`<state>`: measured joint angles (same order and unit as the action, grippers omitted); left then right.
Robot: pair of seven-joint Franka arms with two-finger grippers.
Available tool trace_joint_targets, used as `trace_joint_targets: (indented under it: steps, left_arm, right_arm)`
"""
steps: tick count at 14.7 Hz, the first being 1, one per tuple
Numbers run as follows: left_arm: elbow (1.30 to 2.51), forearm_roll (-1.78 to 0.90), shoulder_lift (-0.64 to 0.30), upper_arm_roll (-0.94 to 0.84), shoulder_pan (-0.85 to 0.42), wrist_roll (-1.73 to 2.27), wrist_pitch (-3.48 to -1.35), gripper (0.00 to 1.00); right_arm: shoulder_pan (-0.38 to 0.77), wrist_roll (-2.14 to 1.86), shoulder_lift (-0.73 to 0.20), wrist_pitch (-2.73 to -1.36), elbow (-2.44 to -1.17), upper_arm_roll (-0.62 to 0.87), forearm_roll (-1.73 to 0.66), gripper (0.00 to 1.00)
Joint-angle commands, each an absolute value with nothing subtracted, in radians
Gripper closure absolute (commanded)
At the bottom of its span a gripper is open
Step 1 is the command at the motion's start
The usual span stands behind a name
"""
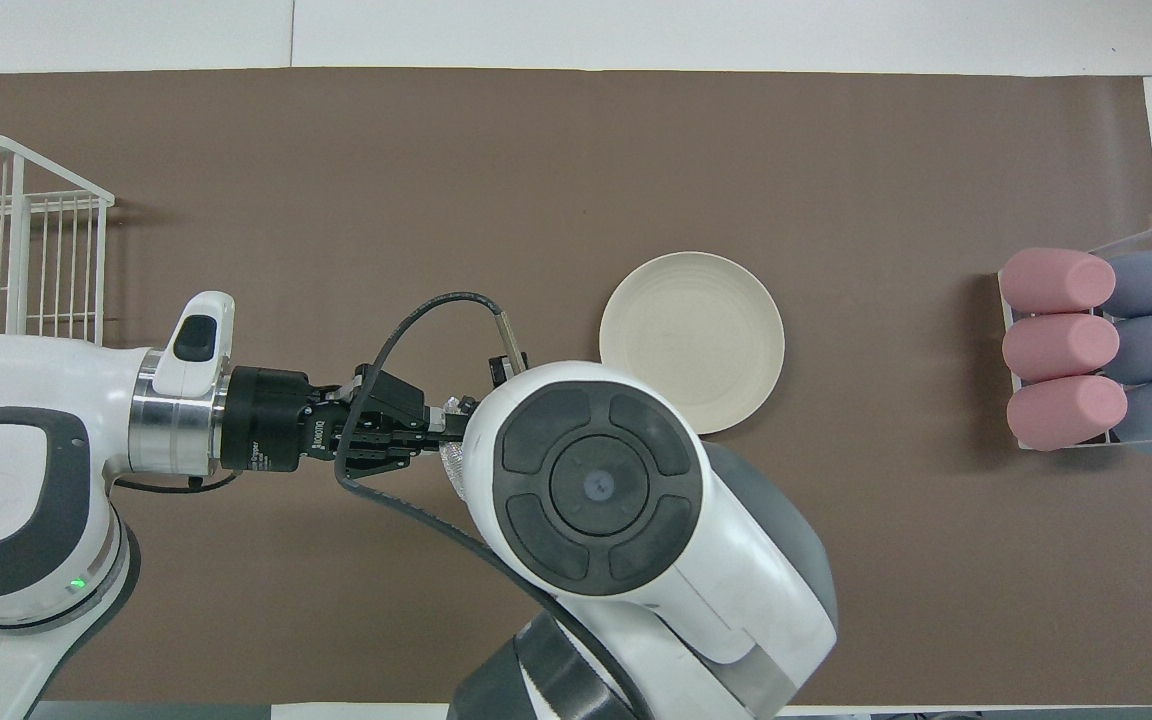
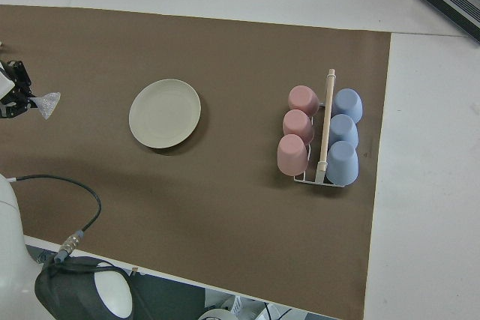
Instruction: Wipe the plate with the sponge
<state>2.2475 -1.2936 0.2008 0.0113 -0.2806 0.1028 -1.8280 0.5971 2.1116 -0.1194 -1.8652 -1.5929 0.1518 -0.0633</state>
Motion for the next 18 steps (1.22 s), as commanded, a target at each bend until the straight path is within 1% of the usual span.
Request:
trace_joint_targets:
  steps: [1, 4, 5, 6, 7, 10, 11, 13, 15, 18]
  left_arm:
    - [2.256, -1.305, 0.206, 0.011, -0.265, 0.110, -1.802, 1.00]
    - [2.256, -1.305, 0.206, 0.012, -0.250, 0.113, -1.783, 1.00]
    - [2.256, -1.305, 0.206, 0.012, -0.239, 0.117, -1.770, 1.00]
    - [2.256, -1.305, 0.206, 0.012, -0.230, 0.117, -1.763, 1.00]
    - [2.256, -1.305, 0.206, 0.014, -0.229, 0.118, -1.763, 1.00]
    - [2.255, -1.295, 0.203, 0.015, -0.213, 0.136, -1.769, 1.00]
    - [2.250, -1.281, 0.199, 0.015, -0.212, 0.150, -1.776, 1.00]
    - [2.211, -1.166, 0.181, 0.015, -0.190, 0.199, -1.781, 1.00]
    - [2.162, -1.057, 0.163, 0.015, -0.180, 0.262, -1.778, 1.00]
    - [2.128, -0.936, 0.161, 0.015, -0.143, 0.334, -1.763, 1.00]
  right_arm:
    - [0.598, 2.137, -0.120, -1.861, -1.589, 0.153, -0.049, 1.00]
    - [0.588, 2.119, -0.112, -1.846, -1.591, 0.152, -0.049, 1.00]
    - [0.583, 2.091, -0.091, -1.826, -1.609, 0.150, -0.049, 0.61]
    - [0.574, 2.039, -0.065, -1.830, -1.659, 0.147, -0.049, 0.08]
    - [0.560, 1.995, -0.043, -1.835, -1.684, 0.146, -0.049, 0.00]
    - [0.502, 1.945, -0.005, -1.812, -1.725, 0.146, -0.052, 0.00]
    - [0.491, 1.866, 0.005, -1.813, -1.742, 0.144, -0.051, 0.00]
    - [0.445, 1.645, 0.008, -1.812, -1.759, 0.143, -0.051, 0.00]
    - [0.353, 1.429, 0.011, -1.809, -1.761, 0.144, -0.051, 0.00]
    - [0.223, 1.057, 0.014, -1.799, -1.761, 0.143, -0.051, 0.00]
